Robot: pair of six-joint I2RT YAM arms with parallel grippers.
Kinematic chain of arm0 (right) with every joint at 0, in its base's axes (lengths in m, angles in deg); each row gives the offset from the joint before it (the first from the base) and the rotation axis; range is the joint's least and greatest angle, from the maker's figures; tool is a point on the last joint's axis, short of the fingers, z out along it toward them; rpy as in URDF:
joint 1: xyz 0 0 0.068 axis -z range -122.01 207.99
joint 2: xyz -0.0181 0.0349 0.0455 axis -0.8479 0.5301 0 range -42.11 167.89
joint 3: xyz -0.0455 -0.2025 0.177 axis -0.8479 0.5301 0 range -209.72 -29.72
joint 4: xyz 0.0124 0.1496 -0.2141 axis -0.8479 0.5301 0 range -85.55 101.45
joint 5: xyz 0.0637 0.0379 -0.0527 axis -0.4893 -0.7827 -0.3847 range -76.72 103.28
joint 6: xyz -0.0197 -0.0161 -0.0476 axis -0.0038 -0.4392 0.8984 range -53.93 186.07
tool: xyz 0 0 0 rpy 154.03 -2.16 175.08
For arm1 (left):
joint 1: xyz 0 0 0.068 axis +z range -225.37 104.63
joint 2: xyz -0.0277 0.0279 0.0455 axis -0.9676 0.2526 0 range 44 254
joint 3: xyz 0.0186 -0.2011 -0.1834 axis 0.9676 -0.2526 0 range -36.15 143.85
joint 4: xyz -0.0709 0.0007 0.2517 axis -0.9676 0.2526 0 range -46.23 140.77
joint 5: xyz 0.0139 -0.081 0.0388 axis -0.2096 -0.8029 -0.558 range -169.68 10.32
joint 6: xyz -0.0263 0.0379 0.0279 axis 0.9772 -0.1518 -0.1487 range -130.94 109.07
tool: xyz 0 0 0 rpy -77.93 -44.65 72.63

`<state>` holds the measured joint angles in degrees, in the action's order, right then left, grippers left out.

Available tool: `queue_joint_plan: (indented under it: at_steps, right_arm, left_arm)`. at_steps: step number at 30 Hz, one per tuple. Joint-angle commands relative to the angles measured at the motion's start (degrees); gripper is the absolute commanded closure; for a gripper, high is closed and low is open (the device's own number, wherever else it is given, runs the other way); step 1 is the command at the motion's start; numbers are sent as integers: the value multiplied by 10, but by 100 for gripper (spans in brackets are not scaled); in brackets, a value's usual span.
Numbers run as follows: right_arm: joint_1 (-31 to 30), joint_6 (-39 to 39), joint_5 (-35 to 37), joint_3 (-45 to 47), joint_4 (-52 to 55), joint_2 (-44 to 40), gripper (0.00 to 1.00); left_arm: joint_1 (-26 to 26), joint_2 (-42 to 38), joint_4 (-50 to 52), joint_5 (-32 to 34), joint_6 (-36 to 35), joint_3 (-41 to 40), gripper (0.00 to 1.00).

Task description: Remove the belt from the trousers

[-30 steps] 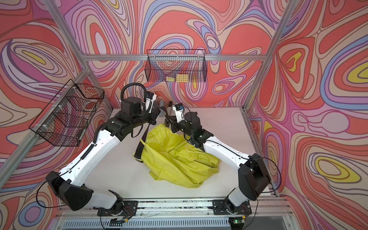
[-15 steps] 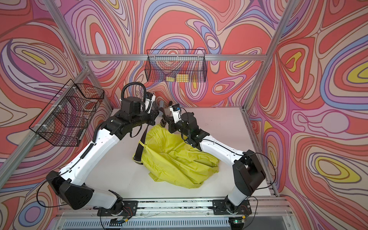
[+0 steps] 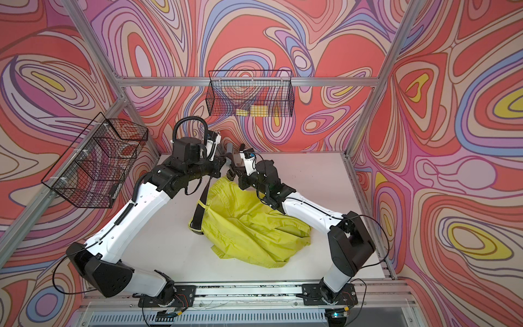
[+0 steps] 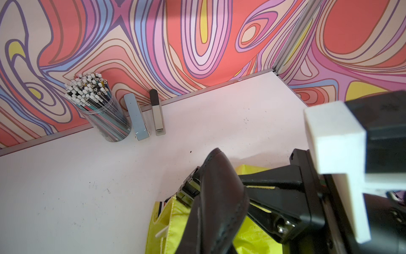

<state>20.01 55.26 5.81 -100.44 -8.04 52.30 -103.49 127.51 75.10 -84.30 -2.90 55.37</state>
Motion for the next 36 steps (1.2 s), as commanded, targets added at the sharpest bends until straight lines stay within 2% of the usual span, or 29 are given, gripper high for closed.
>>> queue_joint_plan:
  at_steps: [1,5,13,21,26,33,36]
  right_arm:
    - [2,-6,23,7,55,30,99]
    - [2,-12,24,19,55,38,88]
    - [2,-18,34,31,54,66,87]
    - [3,-26,45,34,61,96,84]
    - [2,-28,47,35,66,105,88]
    - [3,-35,51,32,79,123,80]
    - [3,-36,53,32,81,128,80]
  left_arm:
    - [2,-19,-42,-39,20,60,100]
    - [10,-20,-39,-53,28,82,100]
    - [16,-35,-53,-76,42,95,100]
    - [19,-69,-117,-119,48,58,100]
    - [23,-84,-135,-134,46,53,100]
    - [29,-115,-205,-172,49,27,100]
    - [33,-125,-227,-189,55,18,100]
